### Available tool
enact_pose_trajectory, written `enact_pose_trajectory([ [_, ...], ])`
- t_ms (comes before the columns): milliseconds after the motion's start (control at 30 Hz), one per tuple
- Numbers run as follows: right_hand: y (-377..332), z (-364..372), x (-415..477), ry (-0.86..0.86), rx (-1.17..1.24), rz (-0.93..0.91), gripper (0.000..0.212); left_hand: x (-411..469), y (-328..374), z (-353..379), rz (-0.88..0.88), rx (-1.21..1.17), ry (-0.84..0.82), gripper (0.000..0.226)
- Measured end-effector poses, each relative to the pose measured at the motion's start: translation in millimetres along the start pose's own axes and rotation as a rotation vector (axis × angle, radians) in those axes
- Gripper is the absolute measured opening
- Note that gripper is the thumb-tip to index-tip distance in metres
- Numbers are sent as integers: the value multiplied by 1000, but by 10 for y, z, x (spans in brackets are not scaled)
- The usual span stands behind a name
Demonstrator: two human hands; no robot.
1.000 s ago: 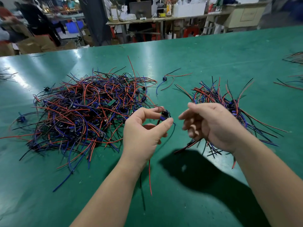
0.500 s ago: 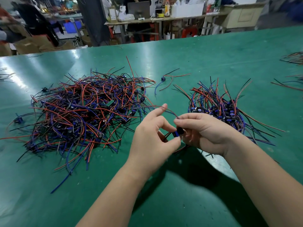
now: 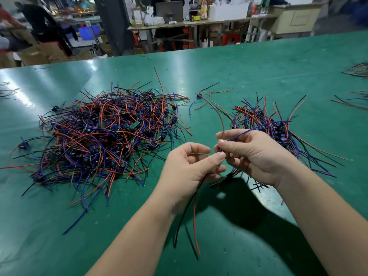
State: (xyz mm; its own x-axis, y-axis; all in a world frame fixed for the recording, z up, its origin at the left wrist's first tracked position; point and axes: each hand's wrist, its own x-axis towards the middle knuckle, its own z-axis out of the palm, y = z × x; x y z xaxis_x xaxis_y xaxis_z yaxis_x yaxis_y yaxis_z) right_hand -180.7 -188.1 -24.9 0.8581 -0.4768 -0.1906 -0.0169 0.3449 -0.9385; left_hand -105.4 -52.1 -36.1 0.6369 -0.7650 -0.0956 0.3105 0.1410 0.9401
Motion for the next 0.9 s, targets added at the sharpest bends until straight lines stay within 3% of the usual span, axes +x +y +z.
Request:
enact_pose_trajectory([
  [100, -38, -13, -22, -8, -4, -14, 31, -3, 18, -5, -4, 40, -25, 43],
  [267, -60, -8, -43, -5, 48, -65, 12, -12, 45, -15, -43, 77, -117, 39],
  [467, -114, -14, -48, 39, 135, -145, 27, -33, 71, -15, -35, 81, -169, 30],
  [633, -118, 11, -105, -62, -82, -157, 45, -26, 46, -30, 43, 115, -112, 23],
  [733, -60, 50, -126, -102, -206, -72, 50, -3, 2, -55, 172, 281, -85, 14],
  [900, -35, 54, -114, -11, -365, -135, 20, 11, -73, -96, 404, 728, 19, 17],
])
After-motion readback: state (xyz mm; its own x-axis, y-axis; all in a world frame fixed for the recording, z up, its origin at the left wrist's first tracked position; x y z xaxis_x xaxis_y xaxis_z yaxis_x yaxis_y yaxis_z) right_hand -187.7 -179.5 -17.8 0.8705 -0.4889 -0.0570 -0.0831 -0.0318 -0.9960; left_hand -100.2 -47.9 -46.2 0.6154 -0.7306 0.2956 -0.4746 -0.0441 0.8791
